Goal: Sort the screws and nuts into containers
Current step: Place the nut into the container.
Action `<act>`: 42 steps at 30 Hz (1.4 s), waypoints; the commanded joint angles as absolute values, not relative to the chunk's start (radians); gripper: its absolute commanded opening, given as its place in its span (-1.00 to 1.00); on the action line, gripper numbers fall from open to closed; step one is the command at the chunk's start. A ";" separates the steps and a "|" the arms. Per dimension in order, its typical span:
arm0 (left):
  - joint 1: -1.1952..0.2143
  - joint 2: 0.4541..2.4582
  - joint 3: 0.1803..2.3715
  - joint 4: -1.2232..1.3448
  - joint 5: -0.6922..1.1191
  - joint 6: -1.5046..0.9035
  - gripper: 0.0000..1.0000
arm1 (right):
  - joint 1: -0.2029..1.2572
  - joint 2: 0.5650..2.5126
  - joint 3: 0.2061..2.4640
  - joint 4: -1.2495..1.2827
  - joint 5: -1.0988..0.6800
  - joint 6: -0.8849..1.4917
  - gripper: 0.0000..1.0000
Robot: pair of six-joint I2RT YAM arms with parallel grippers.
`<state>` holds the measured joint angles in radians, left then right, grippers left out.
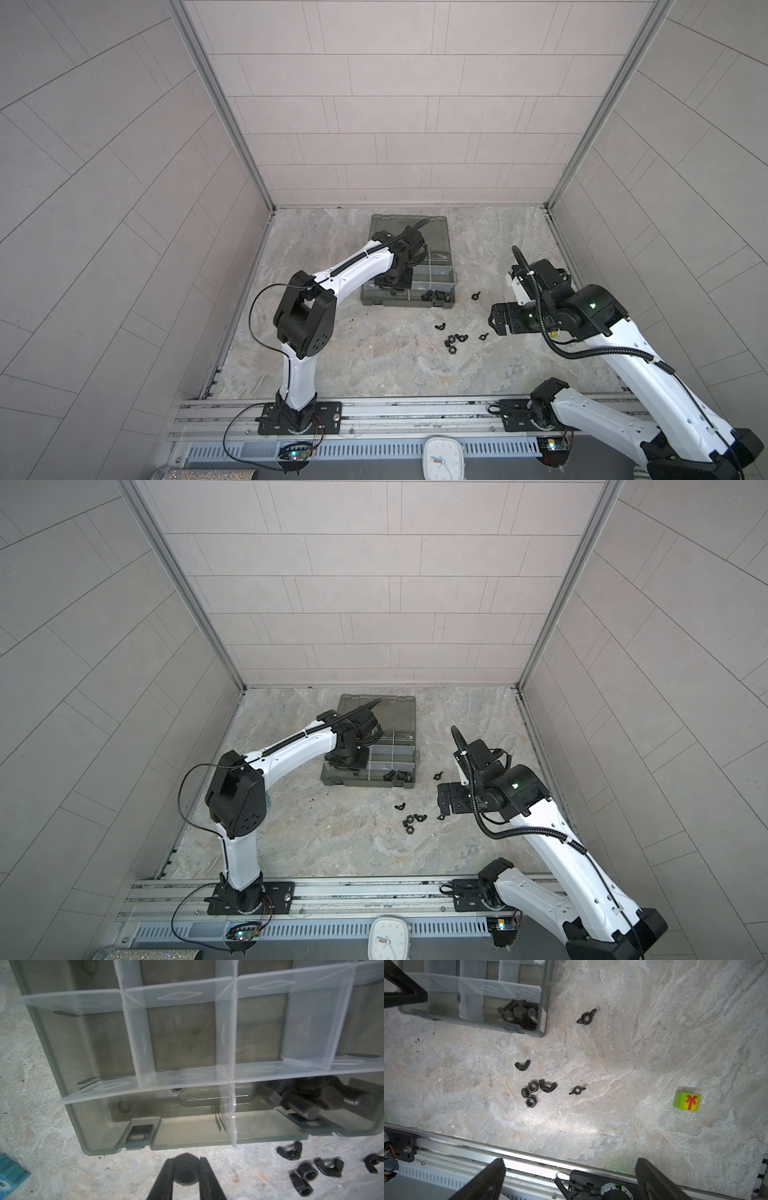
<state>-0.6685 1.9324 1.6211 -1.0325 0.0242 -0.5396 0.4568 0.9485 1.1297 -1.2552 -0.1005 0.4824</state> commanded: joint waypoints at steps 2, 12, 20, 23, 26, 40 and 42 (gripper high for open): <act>-0.667 1.935 1.590 -1.040 0.038 -0.512 -0.48 | 0.453 0.957 1.149 -1.250 -0.081 0.475 0.99; -0.635 1.951 1.539 -0.988 0.049 -0.494 -0.43 | 0.453 1.013 1.179 -1.188 -0.156 0.451 0.99; -0.620 1.943 1.573 -1.013 0.039 -0.466 -0.34 | 0.454 1.081 1.200 -1.101 -0.279 0.430 0.99; -0.620 1.921 1.585 -1.030 0.022 -0.453 -0.23 | 0.454 1.116 1.204 -1.058 -0.315 0.433 0.99; -0.620 1.893 1.577 -1.030 0.026 -0.451 -0.13 | 0.454 1.150 1.210 -1.031 -0.340 0.431 0.99; -0.716 1.814 1.550 -1.001 0.106 -0.489 -0.04 | 0.409 1.133 1.204 -1.091 -0.334 0.424 0.99; -0.751 1.818 1.540 -0.982 0.122 -0.501 -0.04 | 0.395 1.098 1.177 -1.111 -0.333 0.432 0.99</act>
